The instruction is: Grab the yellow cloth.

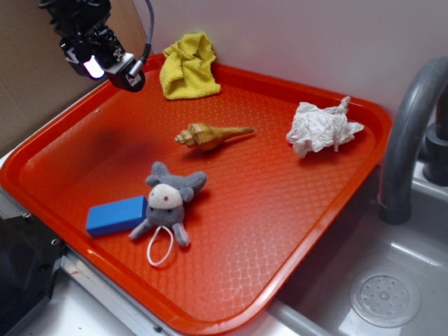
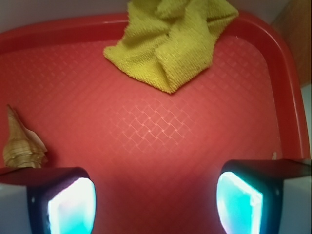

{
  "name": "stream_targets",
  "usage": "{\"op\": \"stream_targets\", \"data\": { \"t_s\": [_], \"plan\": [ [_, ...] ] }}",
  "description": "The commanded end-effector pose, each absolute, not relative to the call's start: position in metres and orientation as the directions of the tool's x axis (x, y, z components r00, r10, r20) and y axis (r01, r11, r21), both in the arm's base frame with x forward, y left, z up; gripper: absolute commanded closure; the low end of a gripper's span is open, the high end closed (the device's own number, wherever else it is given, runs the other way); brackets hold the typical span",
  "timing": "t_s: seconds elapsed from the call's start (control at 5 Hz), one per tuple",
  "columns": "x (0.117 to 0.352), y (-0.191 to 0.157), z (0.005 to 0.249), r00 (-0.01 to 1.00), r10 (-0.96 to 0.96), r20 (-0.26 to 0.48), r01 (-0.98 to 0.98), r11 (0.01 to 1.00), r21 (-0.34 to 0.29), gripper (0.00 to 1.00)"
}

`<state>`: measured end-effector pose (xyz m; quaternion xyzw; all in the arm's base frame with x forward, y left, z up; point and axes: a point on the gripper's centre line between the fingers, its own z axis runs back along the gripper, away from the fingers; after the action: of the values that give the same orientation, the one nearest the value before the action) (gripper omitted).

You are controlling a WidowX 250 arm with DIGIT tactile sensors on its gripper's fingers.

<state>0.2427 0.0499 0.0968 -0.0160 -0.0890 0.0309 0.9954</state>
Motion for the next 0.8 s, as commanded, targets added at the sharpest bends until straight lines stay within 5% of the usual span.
{"op": "stream_targets", "data": {
  "t_s": [0.0, 0.2, 0.4, 0.6],
  "plan": [
    [0.251, 0.051, 0.109, 0.971, 0.067, 0.228, -0.062, 0.998, -0.028, 0.00],
    [0.251, 0.051, 0.109, 0.971, 0.067, 0.228, -0.062, 0.998, -0.028, 0.00],
    [0.277, 0.052, 0.085, 0.945, 0.153, 0.290, -0.108, 0.980, -0.166, 0.00],
    [0.292, 0.036, 0.073, 0.925, 0.155, 0.348, -0.097, 0.979, -0.179, 0.00]
  ]
}}
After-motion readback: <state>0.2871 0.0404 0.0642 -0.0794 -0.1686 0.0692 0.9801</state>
